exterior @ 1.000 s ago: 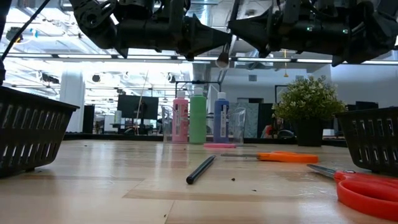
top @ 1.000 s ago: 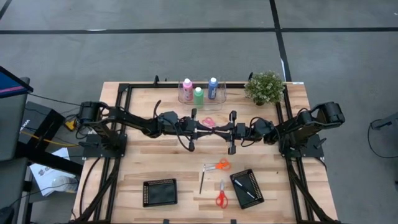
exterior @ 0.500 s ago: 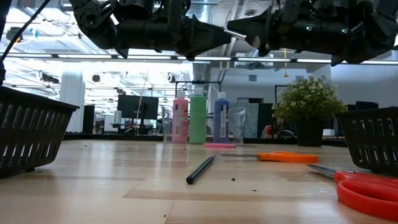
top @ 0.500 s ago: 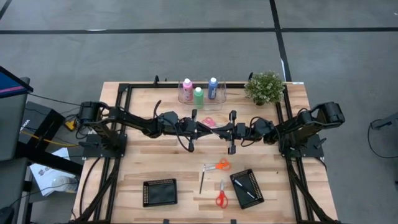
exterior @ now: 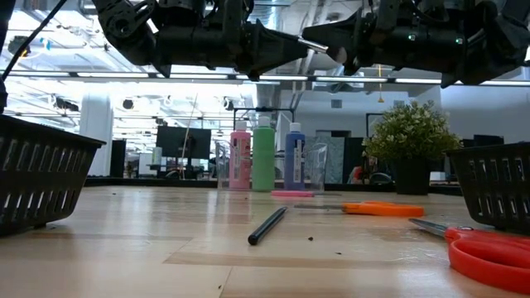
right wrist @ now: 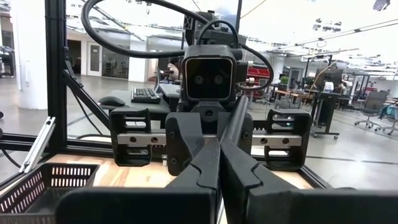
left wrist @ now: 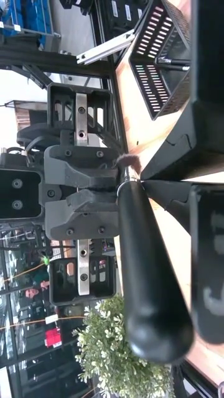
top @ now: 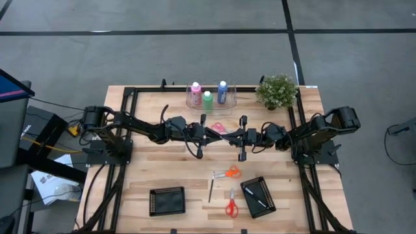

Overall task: Pick & Place Paint Supplies
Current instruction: Put the black paint brush into the right black bin

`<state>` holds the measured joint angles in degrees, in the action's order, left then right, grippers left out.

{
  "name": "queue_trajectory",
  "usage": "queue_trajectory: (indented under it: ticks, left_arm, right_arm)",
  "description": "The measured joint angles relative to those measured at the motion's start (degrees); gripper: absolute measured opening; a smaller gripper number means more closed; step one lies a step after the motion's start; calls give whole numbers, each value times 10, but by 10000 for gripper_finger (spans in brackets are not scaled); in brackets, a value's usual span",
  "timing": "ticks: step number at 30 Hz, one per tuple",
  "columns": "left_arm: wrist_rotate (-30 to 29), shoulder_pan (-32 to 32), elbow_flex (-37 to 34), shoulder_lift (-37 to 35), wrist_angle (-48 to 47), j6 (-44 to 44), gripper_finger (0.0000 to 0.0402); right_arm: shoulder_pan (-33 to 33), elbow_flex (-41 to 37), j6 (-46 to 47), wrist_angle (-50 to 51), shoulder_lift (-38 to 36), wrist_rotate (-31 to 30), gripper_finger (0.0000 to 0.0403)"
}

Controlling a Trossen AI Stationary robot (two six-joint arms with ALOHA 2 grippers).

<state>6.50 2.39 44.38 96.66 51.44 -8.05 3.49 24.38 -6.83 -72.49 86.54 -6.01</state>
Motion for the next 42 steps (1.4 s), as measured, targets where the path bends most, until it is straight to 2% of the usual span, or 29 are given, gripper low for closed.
queue_trajectory:
  ticks: [14,22,26,35,38,42]
  left_arm:
    - [0,0,0,0,0,0,0]
    - [1,6,-1,1,-38,11,0]
    - [3,9,-1,1,-50,17,0]
    - [5,9,-2,1,-59,17,0]
    - [3,9,-2,1,-58,17,0]
    - [-4,9,4,-9,-51,16,0]
  right_arm:
    - [0,0,3,3,0,0,0]
    - [-10,1,12,60,-1,3,4]
    - [-9,2,13,77,0,4,44]
    - [-10,67,15,219,-2,2,181]
    - [-10,85,15,251,-1,2,206]
    - [-9,95,13,313,3,4,212]
